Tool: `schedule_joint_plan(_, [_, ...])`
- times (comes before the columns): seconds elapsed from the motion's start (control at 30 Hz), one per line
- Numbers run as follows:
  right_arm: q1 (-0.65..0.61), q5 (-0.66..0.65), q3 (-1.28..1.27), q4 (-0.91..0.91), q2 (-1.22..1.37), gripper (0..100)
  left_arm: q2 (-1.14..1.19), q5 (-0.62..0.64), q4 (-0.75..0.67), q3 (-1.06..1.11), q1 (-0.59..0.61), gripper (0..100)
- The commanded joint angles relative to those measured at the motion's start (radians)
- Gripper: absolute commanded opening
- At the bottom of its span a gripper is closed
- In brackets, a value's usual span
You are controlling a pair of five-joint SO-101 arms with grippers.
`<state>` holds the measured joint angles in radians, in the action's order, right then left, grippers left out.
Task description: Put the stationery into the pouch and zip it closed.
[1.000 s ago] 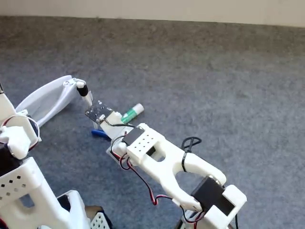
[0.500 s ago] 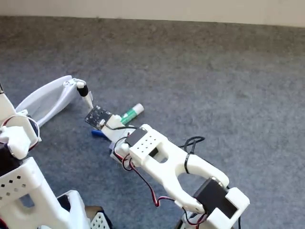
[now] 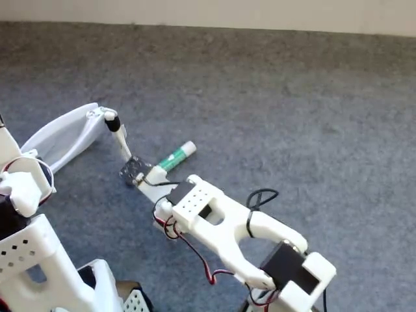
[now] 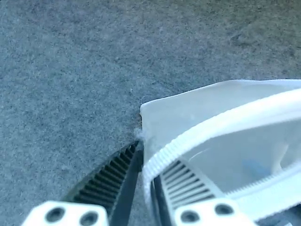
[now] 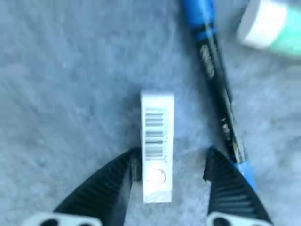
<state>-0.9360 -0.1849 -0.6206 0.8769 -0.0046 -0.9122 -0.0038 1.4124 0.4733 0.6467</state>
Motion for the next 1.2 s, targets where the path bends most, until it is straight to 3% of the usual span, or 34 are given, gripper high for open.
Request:
schedule_joint_plan(0.0, [-0.041,0.014,0.013,0.004,-0.007,22.3,-0.01,0.009,-0.021,-0.051,0.012,1])
schedule_joint_plan(0.33, [-0.059,0.015,0.012,-0.058,-0.001,22.0,-0.01,0.009,-0.021,-0.051,0.012,1])
schedule_joint_plan(0.5, [-0.059,0.015,0.005,-0.153,0.001,15.9,-0.01,0.009,-0.021,-0.051,0.012,1])
schedule_joint_plan(0.87, [-0.059,0.015,0.004,-0.156,0.001,14.5,-0.01,0.009,-0.018,-0.051,0.012,1])
schedule_joint_plan(1.03, [-0.059,0.015,0.004,-0.156,-0.007,0.0,-0.01,0.009,-0.021,-0.051,0.008,1])
schedule_joint_plan(1.17, [-0.059,0.015,0.002,-0.153,-0.007,0.5,-0.01,0.011,-0.021,-0.051,0.007,1])
